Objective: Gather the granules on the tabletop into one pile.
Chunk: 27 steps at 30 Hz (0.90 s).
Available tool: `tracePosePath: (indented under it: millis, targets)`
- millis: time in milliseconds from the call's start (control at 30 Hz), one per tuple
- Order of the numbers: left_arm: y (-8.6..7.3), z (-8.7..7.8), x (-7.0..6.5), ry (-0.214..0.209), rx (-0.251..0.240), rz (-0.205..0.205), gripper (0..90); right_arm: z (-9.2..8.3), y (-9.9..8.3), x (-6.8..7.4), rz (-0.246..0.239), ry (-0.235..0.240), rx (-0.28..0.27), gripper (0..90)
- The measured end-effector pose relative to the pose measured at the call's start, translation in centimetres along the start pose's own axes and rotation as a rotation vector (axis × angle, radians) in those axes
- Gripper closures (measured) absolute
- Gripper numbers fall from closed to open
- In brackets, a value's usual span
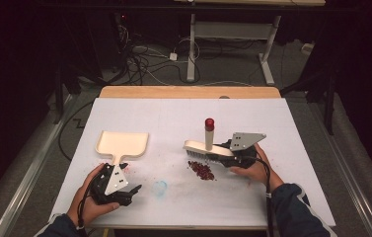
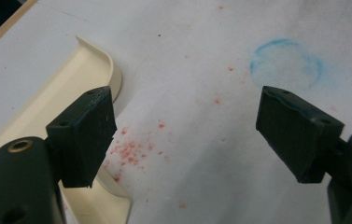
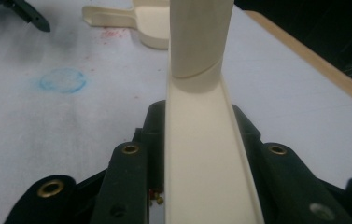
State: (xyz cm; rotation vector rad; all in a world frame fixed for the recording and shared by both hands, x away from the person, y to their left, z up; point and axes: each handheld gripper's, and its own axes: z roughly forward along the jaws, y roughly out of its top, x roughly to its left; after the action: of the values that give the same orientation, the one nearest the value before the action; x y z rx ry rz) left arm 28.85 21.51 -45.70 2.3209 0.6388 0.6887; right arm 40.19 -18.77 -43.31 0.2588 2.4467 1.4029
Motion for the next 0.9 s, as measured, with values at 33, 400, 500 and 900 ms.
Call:
tracePosePath:
  millis: [33,400,500,900]
  targets:
    - [0.0,0.0,0.0,0.002,0.000,0.001,19.1,-0.3,0.1,0.0,0.008,-0.012,-0.004,67.4]
    - [0.0,-0.8,0.2,0.033,-0.022,-0.007,19.1,-5.5,1.4,0.9,0.099,-0.155,0.015,67.5]
    - [0.0,-0.8,0.2,0.038,-0.026,-0.004,19.1,-7.3,1.5,1.3,0.143,-0.185,0.024,67.5]
    - [0.2,-0.8,0.2,0.043,-0.028,-0.006,19.1,-12.7,0.7,4.4,0.265,-0.183,0.103,67.4]
